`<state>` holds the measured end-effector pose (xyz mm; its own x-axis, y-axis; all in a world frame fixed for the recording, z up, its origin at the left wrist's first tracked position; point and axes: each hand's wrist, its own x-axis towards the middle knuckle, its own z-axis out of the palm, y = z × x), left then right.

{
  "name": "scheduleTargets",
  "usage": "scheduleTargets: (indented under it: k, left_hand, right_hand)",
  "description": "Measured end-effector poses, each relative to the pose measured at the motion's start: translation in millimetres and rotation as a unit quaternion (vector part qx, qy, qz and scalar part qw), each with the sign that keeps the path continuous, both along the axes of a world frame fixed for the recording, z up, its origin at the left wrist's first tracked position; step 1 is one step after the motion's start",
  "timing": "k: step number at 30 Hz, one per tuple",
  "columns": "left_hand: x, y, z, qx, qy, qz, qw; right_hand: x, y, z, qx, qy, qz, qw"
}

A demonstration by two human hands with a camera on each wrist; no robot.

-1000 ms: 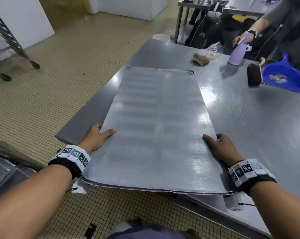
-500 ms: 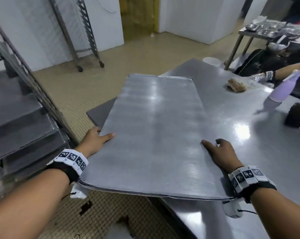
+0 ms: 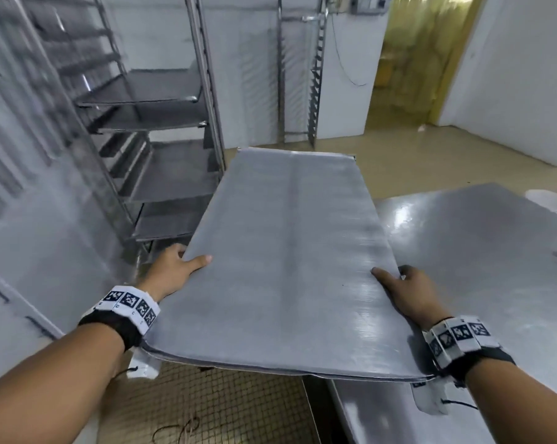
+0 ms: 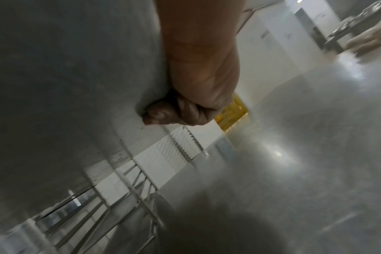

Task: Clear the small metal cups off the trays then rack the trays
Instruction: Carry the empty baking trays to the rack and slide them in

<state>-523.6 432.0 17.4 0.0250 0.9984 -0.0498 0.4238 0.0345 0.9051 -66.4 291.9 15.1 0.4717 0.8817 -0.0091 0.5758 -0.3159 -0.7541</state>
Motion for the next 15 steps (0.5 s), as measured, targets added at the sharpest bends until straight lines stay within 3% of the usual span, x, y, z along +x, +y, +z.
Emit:
scheduleTargets:
  k: [15]
  left_hand:
    - [-146,-84,19,0.029,-0.022,0.187,0.982]
  right_hand:
    - [-130,116,-8,0.019,0.060,0.182,0.981]
